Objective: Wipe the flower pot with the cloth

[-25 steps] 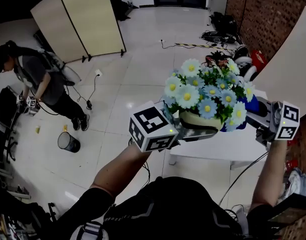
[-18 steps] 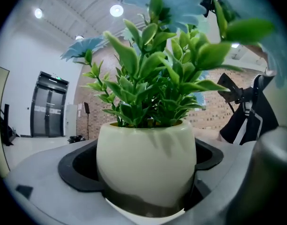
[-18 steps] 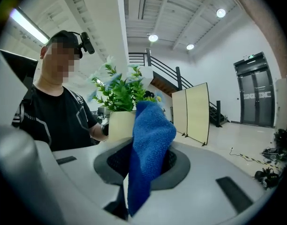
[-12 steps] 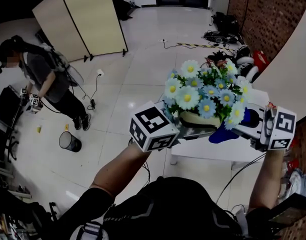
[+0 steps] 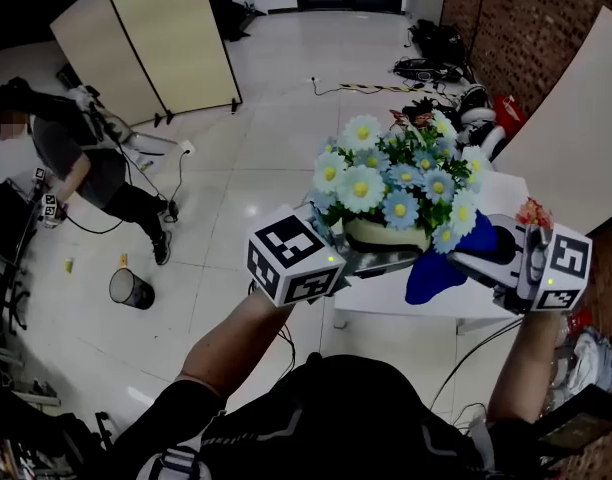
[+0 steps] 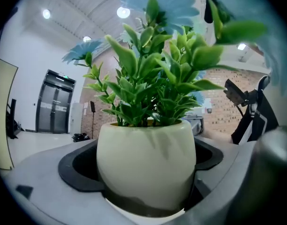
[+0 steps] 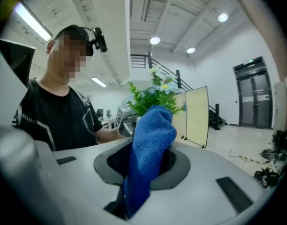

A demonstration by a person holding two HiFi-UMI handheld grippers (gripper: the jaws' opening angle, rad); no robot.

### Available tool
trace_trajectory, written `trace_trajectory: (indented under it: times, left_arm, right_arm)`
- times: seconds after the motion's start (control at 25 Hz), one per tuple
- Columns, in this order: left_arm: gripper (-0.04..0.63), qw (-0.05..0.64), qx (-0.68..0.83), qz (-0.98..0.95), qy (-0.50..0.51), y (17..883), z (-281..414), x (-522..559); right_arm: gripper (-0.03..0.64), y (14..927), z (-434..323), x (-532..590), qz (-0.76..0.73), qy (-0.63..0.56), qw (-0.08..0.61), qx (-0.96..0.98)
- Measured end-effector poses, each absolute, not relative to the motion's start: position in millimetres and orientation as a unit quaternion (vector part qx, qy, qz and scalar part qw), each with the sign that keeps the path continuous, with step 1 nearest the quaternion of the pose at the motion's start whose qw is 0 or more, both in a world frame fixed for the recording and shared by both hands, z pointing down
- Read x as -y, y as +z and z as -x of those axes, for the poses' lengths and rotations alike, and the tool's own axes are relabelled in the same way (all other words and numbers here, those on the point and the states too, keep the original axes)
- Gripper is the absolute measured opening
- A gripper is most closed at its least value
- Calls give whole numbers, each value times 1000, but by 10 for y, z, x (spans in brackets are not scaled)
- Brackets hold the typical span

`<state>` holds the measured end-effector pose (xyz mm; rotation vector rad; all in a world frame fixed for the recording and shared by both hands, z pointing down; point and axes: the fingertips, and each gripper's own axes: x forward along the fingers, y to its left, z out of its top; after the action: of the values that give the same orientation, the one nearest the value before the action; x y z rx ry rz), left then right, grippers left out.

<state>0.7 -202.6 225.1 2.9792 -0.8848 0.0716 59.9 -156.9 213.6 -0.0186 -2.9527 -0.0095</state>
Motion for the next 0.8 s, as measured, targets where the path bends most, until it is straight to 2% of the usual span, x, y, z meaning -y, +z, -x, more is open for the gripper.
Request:
trace_trajectory:
  times: [0.12,0.28,0.64,0.8]
  left_arm:
    - [581,17,279,-960,19,2198,-2,1977]
    - [581,16,266,-964,24,2154,-12,1913]
    - [581,23,293,-955,36,2246,19,2006]
    - [581,31,299,-953,35,2332,32,2072]
  right_arm:
    - [77,2103,-797,1930,-47,8,81,996]
    - [77,2170,-654,2208,-65,8,110,992]
    - [77,2211,-437,1498,33,-16,145,989]
    - [77,2266,-307,1394,21,-13,149,989]
